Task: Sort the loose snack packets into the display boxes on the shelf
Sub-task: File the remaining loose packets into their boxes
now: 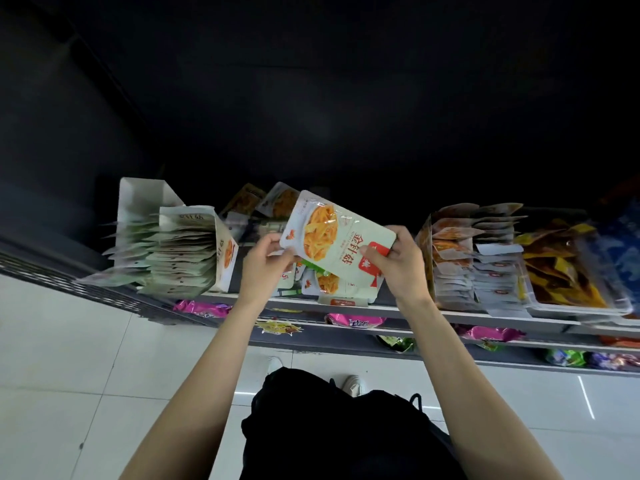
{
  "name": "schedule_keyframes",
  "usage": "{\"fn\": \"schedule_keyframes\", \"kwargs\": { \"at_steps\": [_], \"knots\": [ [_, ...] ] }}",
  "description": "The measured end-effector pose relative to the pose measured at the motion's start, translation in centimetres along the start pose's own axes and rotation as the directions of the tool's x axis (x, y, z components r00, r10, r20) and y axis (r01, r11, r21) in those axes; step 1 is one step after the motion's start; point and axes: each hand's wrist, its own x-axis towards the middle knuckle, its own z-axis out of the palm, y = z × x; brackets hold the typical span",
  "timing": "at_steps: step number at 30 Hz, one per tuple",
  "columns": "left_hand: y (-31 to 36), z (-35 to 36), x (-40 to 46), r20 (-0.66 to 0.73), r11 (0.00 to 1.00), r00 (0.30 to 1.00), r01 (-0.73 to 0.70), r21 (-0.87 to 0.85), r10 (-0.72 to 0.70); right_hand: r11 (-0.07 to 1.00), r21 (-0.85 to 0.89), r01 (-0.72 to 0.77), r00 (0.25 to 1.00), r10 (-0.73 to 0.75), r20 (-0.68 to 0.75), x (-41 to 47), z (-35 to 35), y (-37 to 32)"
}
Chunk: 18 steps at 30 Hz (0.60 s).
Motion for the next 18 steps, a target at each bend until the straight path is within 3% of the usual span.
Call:
{"fn": "schedule_keyframes", "kwargs": {
  "at_steps": [2,4,6,9,11,13,15,18],
  "knots": [
    [-0.6,0.2,-0.1,0.029,0.954,0.992,-0.125,0.271,0.122,0.989,-0.086,0.119,0.993,-0.116,0.035,-0.5,-1.0,-0.4],
    [-0.2,0.8,-0.6,0.094,0.825,0.929,-0.363,0.434,0.359,0.894,-0.262,0.364,0.931,-0.338,0.139,-1.3,-2.2,-0.6],
    [1.0,2.2,-1.1,0.308,0.641,0.81,-0.584,0.498,0.499,0.699,-0.425,0.575,0.817,-0.518,0.252,-2.2,-3.3,-0.4],
    [2.1,5.2,-1.6,0.506,0.388,0.625,-0.774,0.5,0.595,0.518,-0.578,0.63,0.737,-0.632,0.237,-3.7,-5.2,-0.4],
    [2.7,7.0,-1.9,0.526,0.348,0.569,-0.815,0.463,0.632,0.423,-0.681,0.598,0.713,-0.669,0.211,-4.6,-7.0,-0.7],
    [2.8,8.2,-2.2,0.551,0.323,0.519,-0.85,0.416,0.654,0.377,-0.741,0.556,0.744,-0.623,0.242,-5.1,-8.8,-0.5],
    [2.8,8.7,-2.7,0.571,0.332,0.496,-0.867,0.373,0.654,0.385,-0.745,0.544,0.789,-0.537,0.299,-5.5,-9.9,0.0],
    [2.6,7.9,-3.8,0.515,0.347,0.508,-0.857,0.38,0.691,0.442,-0.696,0.567,0.789,-0.533,0.305,-6.0,-9.8,0.1]
  ]
}}
